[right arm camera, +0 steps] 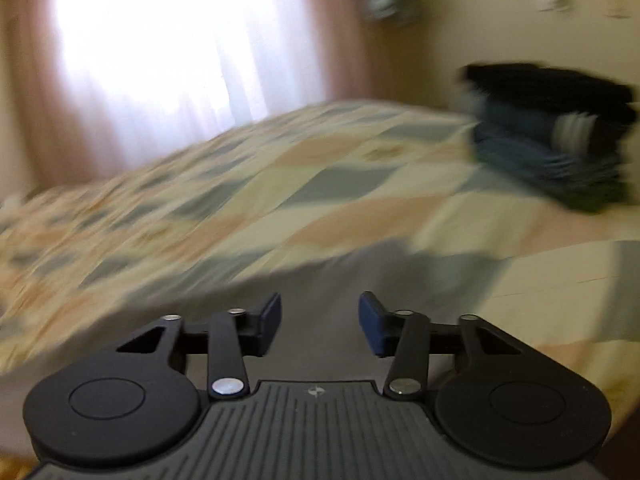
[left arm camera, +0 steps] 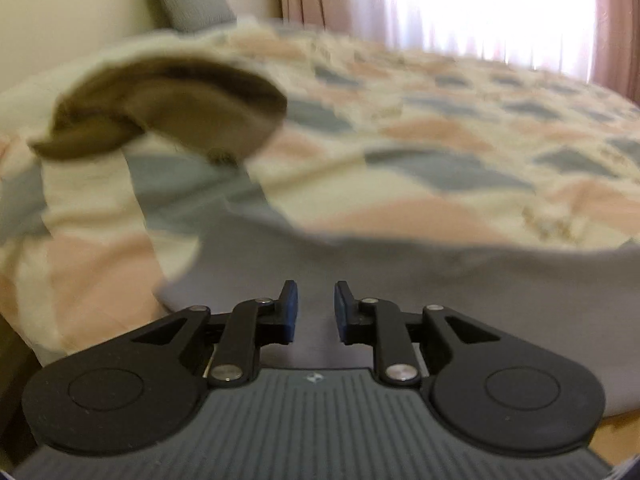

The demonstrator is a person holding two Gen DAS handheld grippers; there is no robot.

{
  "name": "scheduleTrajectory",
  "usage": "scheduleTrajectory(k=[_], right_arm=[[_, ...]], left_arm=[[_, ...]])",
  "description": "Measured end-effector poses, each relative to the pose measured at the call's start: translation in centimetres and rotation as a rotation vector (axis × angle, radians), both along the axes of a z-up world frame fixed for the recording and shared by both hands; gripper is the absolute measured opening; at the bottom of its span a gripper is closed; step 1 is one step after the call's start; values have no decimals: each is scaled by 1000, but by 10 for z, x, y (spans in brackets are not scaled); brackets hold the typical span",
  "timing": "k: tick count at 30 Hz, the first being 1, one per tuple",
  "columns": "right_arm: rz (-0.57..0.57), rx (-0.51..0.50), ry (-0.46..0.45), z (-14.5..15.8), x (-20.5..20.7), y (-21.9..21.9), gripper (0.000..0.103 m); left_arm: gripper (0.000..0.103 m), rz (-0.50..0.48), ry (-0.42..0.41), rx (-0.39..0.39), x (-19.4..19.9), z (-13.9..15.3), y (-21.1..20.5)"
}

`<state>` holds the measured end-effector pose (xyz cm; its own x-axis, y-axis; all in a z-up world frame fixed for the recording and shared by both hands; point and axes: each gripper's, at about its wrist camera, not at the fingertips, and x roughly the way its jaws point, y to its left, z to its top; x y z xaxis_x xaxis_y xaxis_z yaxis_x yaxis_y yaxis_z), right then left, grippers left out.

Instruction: Fold clothes

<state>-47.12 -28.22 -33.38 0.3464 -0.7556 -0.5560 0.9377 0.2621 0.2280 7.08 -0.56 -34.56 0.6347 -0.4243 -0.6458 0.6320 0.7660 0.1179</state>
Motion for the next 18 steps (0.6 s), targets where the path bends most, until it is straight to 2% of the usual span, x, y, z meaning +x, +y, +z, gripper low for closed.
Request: scheduleTrajectory(k=[2, 3, 4, 6, 9, 14, 16, 18], right_arm=[[49, 74, 5, -17, 5, -8, 42], [38, 102, 30, -24, 4, -11, 42], [11, 120, 63, -31, 0, -13, 37], [-60, 126, 95, -33, -15, -14, 33], [-115, 119, 76, -19, -35, -5, 35], [-35, 90, 34, 10, -30, 24, 55], [-5, 104, 22, 15, -18, 35, 59], [10, 135, 11, 14, -8, 46, 59]], left_arm=[[19, 46, 8, 49, 14, -13, 2], [20, 76, 6, 67, 22, -17, 7], [21, 110, 14, 65, 31, -16, 15], [20, 160, 14, 81, 40, -8, 28], [20, 152, 18, 81, 27, 13, 43], [32, 14, 66, 84, -43, 30, 33], [34, -66, 97, 91, -76, 29, 21], [36, -156, 124, 86, -107, 29, 10]])
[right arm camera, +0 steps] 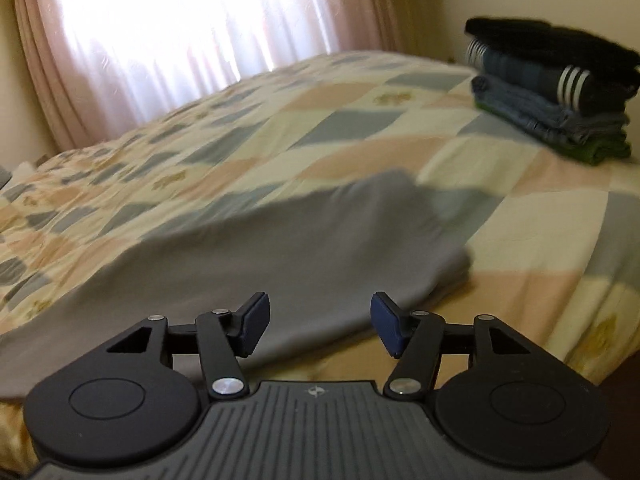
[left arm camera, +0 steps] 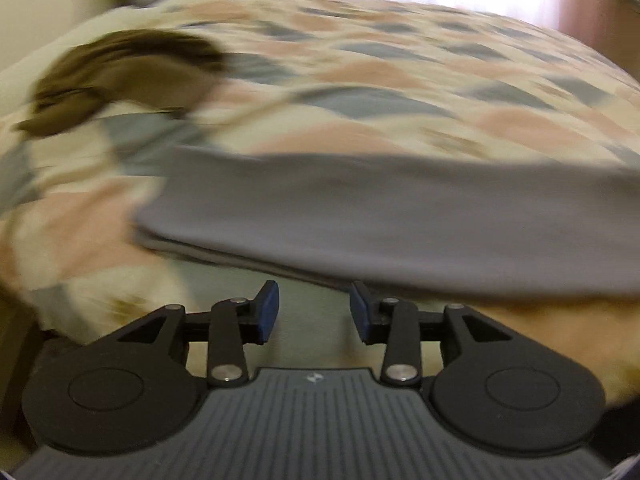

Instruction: Fold clothes

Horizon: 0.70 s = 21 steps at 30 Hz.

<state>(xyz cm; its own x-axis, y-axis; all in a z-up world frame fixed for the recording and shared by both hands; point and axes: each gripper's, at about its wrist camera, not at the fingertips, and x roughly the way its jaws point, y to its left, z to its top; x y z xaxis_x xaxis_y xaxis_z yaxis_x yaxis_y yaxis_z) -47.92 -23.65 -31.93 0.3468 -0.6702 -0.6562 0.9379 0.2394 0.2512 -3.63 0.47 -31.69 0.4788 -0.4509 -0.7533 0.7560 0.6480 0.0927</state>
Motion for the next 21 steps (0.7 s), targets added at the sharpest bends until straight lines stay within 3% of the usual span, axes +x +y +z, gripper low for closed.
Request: scheduleTrajectory(k=[3, 5, 8, 21], right_arm=[[19, 32, -2, 0, 12, 16, 62], [26, 23, 1, 5, 18, 29, 69], [44, 1, -1, 15, 23, 47, 70], [64, 4, 78, 24, 33, 85, 78]], left_arm=[[45, -127, 25, -26, -46, 4, -12], [46, -176, 21, -36, -64, 9, -16], [47, -242, 14, -50, -87, 17, -21], [52, -287, 35, -53, -116, 21, -9]])
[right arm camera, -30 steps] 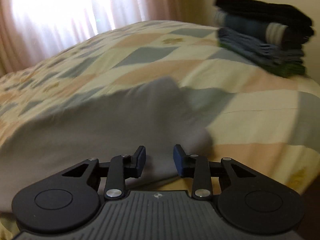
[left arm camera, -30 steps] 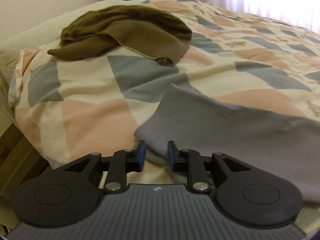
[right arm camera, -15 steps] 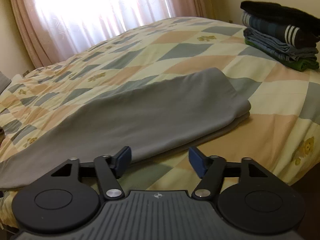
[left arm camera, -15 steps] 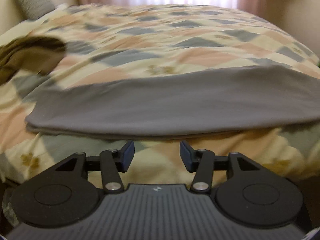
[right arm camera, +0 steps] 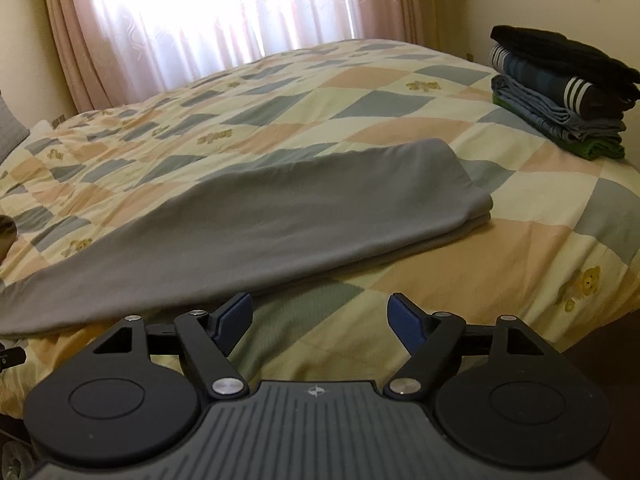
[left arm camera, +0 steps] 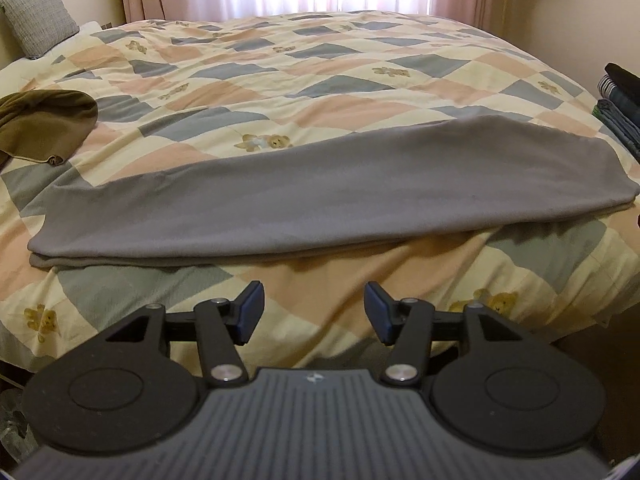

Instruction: Fold clothes

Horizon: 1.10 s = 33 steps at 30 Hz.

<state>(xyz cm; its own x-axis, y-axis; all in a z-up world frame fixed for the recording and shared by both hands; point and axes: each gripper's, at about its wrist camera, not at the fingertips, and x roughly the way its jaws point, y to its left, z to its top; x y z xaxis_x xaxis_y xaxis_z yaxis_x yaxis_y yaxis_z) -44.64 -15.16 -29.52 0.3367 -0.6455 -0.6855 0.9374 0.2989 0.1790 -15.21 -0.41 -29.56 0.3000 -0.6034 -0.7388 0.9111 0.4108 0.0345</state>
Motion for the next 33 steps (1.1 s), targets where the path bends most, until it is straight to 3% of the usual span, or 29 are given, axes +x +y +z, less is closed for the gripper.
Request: scheduleTrajectory(k=[9, 14, 19, 23, 27, 30, 33], right_arm=[[21, -3, 7, 0, 6, 4, 82], [19, 6, 8, -7, 4, -5, 84], [12, 6, -25, -21, -6, -28, 85], [13, -44, -81, -24, -17, -55, 84], [26, -89, -142, -25, -21, -88, 84], [43, -99, -193, -31, -22, -113, 84], [48, -93, -228, -44, -22, -132, 84]], left_arm=[[52, -11, 25, -2, 1, -1, -2], [52, -138, 120, -34, 7, 1, -28], [57, -319, 355, -133, 38, 18, -92], [61, -425, 513, -150, 63, 22, -179], [61, -528, 650, -101, 77, 11, -274], [59, -555, 759, -17, 79, -10, -330], [55, -553, 933, 96, 77, -41, -365]])
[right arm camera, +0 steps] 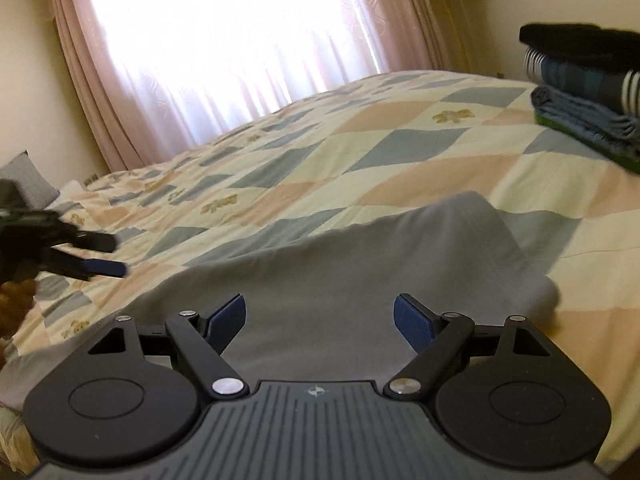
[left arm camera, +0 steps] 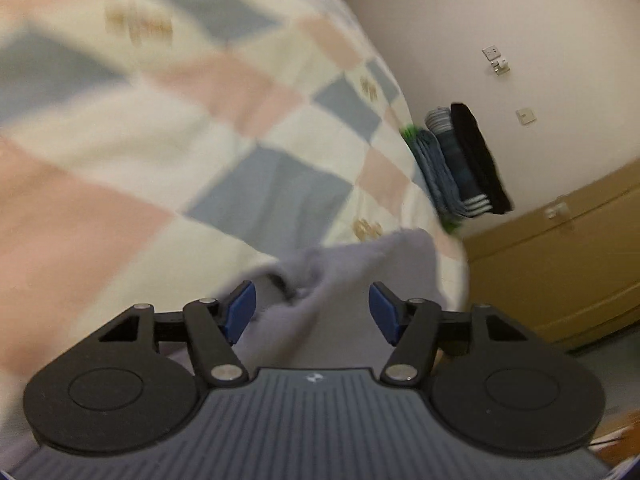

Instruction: Fold clothes

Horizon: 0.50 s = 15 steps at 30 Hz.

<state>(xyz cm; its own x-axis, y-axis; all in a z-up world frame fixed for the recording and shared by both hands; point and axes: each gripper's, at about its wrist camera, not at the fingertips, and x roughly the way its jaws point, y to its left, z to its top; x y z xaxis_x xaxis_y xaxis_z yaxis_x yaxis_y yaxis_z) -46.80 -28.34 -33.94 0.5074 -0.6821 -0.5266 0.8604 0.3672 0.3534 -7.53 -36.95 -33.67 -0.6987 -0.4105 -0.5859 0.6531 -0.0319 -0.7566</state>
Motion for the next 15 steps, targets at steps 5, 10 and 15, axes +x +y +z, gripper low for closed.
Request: scheduleTrajectory(k=[5, 10, 15], right_arm=[[-2, 30, -56, -21, -4, -15, 84], [4, 49, -71, -32, -7, -18, 84], [-2, 51, -94, -35, -10, -19, 85]], left_arm=[[48, -51, 121, 144, -14, -40, -24], [48, -21, 181, 165, -25, -56, -44], [55, 84, 324, 158, -16, -65, -63]])
